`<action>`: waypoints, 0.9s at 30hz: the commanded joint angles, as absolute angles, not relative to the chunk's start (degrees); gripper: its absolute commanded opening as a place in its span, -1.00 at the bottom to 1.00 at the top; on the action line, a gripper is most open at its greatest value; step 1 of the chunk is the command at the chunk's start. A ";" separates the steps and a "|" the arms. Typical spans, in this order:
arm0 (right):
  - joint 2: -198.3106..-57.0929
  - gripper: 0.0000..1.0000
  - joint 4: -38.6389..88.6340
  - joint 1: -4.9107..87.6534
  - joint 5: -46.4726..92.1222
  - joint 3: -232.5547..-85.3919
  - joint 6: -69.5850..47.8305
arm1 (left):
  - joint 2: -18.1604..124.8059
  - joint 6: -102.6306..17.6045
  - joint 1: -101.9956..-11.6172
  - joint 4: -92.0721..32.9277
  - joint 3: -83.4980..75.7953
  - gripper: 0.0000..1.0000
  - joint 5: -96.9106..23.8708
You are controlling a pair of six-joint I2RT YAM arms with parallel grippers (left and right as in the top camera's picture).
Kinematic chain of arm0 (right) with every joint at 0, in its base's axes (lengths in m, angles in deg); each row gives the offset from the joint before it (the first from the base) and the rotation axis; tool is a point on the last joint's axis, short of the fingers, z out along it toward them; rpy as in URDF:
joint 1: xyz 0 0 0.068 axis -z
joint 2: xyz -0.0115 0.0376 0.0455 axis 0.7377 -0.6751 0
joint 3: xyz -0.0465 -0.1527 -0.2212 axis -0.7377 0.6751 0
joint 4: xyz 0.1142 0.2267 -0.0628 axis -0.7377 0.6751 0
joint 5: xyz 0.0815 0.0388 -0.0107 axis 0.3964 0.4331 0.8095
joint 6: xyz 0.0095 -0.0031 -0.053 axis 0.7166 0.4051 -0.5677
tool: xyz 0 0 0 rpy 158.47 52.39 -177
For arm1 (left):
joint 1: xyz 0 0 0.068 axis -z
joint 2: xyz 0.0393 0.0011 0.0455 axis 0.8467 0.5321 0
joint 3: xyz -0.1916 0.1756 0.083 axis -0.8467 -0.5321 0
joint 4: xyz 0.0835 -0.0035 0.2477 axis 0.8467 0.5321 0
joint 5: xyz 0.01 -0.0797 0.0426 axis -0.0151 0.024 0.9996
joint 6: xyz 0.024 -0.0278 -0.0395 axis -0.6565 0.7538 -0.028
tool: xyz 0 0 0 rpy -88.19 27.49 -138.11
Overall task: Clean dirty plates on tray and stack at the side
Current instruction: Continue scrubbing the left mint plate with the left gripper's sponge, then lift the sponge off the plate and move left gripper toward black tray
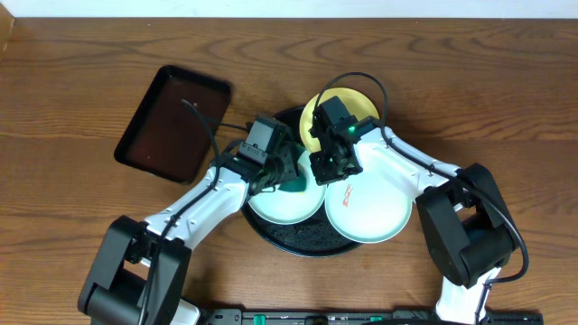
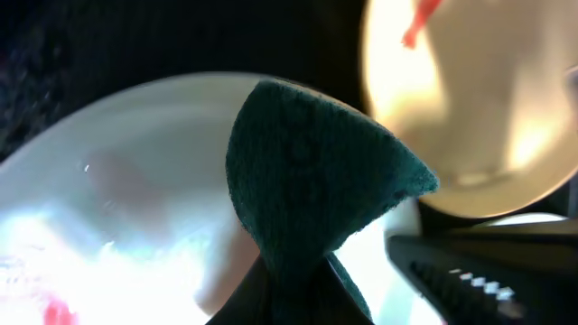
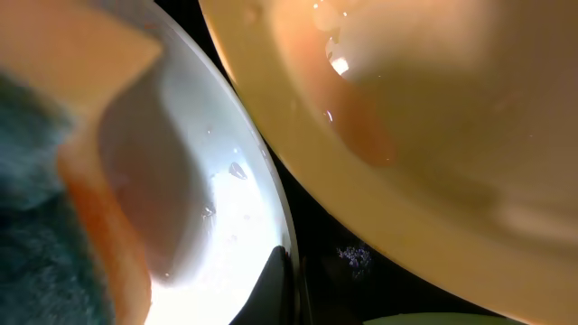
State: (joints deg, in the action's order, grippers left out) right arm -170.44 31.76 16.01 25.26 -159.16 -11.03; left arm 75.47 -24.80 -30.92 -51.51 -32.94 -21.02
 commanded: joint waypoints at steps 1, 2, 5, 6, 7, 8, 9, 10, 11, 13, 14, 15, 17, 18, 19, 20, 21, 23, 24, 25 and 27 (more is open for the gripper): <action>-171.14 -0.98 31.87 16.20 22.77 -158.94 -12.19 | 76.04 -25.58 -32.27 -51.40 -35.24 -0.85 -20.26; -171.14 -0.98 31.87 16.20 22.77 -158.94 -12.19 | 76.04 -25.58 -32.62 -51.51 -35.74 -0.85 -19.73; -171.14 -0.98 31.92 16.20 22.77 -158.94 -12.19 | 76.04 -26.00 -34.52 -52.45 -37.99 -0.85 -18.51; -171.14 -0.98 31.92 16.20 22.77 -158.94 -12.19 | 76.04 -26.72 -35.14 -53.08 -38.67 -0.85 -18.49; -171.14 -0.98 31.92 16.20 22.77 -158.94 -12.19 | 76.04 -27.66 -35.70 -53.82 -39.35 -0.85 -18.36; -171.14 -0.98 31.92 16.20 22.77 -158.94 -12.19 | 76.04 -28.73 -36.38 -54.70 -40.07 -0.85 -17.59; -171.14 -0.98 31.92 16.20 22.77 -158.94 -12.19 | 76.04 -29.10 -36.86 -55.13 -40.53 -0.85 -16.46; -171.14 -0.98 31.92 16.20 22.77 -158.94 -12.19 | 76.04 -29.67 -37.58 -55.35 -40.92 -0.85 -12.74; -171.14 -0.98 31.89 16.20 22.77 -158.92 -12.19 | 76.04 -30.52 -37.80 -55.37 -40.92 -0.85 -11.14; -171.14 -0.98 31.92 16.20 22.77 -158.92 -12.19 | 76.02 -33.23 -37.87 -56.23 -40.92 -0.85 -9.92; -171.14 -0.98 31.89 16.20 22.77 -158.94 -12.19 | 76.02 -34.76 -37.87 -56.84 -40.92 -0.85 -9.64; -171.14 -0.98 31.92 16.20 22.75 -158.94 -12.19 | 76.02 -36.21 -37.85 -57.56 -40.92 -0.85 -9.66; -171.14 -0.98 31.89 16.20 22.75 -158.94 -12.21 | 75.96 -37.98 -37.85 -58.57 -40.90 -0.85 -9.66; -171.14 -0.98 31.89 16.20 22.75 -158.94 -12.21 | 75.85 -38.98 -37.87 -58.94 -40.88 -0.85 -9.61; -171.14 -0.98 31.87 16.20 22.75 -158.94 -12.21 | 75.78 -39.73 -37.87 -59.05 -40.83 -0.85 -9.26; -171.14 -0.98 31.89 16.20 22.75 -158.94 -12.21 | 75.65 -40.36 -37.87 -59.02 -40.81 -0.86 -8.87; -171.14 -0.98 31.89 16.20 22.75 -158.94 -12.21 | 75.50 -41.04 -37.87 -58.96 -40.79 -0.85 -7.76; -171.14 -0.98 31.89 16.20 22.75 -158.94 -12.21 | 75.43 -42.31 -37.85 -58.94 -40.79 -0.85 -5.70; -171.14 -0.98 31.89 16.20 22.75 -158.94 -12.23 | 75.43 -42.55 -37.85 -58.96 -40.81 -0.85 -4.22; -171.14 -0.98 31.89 16.20 22.75 -158.94 -12.23 | 75.43 -42.55 -37.85 -58.94 -40.79 -0.85 -3.06; -171.14 -0.98 31.89 16.20 22.75 -158.94 -12.23 | 75.43 -42.61 -37.85 -58.94 -40.79 -0.85 -1.55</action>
State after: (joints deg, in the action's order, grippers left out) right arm -170.44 31.48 16.01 25.66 -159.16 -10.99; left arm 75.30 -39.16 -36.05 -59.20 -39.67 -13.83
